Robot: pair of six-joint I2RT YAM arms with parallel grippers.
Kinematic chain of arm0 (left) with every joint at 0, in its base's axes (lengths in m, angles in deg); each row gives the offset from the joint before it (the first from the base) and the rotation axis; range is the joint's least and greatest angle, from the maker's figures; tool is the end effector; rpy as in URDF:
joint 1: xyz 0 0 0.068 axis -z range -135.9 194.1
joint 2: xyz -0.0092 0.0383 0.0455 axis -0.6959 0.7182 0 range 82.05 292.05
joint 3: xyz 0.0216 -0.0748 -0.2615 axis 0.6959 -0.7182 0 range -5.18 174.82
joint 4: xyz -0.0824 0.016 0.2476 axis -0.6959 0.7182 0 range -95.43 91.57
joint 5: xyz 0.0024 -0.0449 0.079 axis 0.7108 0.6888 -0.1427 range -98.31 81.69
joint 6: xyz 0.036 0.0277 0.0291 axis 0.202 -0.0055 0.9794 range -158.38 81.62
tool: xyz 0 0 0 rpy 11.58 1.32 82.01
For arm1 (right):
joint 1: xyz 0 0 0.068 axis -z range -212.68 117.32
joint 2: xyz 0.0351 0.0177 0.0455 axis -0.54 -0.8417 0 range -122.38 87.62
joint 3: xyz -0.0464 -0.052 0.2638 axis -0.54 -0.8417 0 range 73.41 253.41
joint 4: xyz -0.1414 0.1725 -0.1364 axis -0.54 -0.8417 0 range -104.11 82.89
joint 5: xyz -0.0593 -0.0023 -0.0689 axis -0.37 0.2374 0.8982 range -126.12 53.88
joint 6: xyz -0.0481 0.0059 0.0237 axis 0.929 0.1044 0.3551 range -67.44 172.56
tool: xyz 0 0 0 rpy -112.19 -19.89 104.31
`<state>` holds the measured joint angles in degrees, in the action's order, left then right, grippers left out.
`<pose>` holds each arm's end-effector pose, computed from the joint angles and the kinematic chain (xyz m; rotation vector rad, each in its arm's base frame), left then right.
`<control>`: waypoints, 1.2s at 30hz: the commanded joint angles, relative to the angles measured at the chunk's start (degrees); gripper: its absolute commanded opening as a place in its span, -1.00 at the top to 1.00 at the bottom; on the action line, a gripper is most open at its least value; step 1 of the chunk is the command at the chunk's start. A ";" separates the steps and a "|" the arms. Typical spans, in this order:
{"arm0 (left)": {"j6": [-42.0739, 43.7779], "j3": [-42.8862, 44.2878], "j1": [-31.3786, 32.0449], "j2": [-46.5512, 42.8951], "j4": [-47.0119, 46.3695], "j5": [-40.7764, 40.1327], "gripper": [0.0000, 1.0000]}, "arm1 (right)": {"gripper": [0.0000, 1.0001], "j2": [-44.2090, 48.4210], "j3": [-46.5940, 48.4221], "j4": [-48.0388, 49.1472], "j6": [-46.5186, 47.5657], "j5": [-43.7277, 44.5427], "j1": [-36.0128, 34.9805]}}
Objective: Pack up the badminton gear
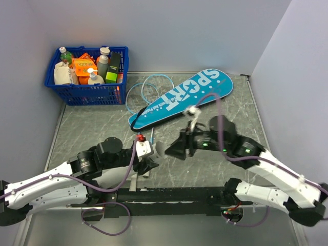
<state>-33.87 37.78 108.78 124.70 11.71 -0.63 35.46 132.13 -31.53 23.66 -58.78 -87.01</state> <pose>0.0706 -0.1603 0.3220 1.1859 1.5486 -0.8380 0.1034 0.1674 0.3768 -0.7527 1.9592 1.3158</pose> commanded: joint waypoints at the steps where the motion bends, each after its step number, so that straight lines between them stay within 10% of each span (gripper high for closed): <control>1: -4.16 0.90 -0.26 -0.20 -3.35 -1.62 0.98 | -0.32 7.59 5.17 -8.96 0.95 9.20 8.14; 12: -6.89 1.60 -0.26 0.50 -1.94 -5.57 0.98 | -0.39 4.45 3.61 -20.31 1.75 36.88 27.68; 25: -9.52 4.24 -0.26 -0.20 2.80 -9.52 0.98 | 0.09 -14.53 -6.77 -9.95 -1.24 22.85 55.71; 36: -11.10 4.50 -1.67 -1.61 3.60 -8.21 0.98 | 0.22 -30.01 -5.37 -5.90 -1.94 26.78 58.28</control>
<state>-36.64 39.99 108.04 123.61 13.37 -8.80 8.84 125.09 -40.21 22.37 -34.16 -29.11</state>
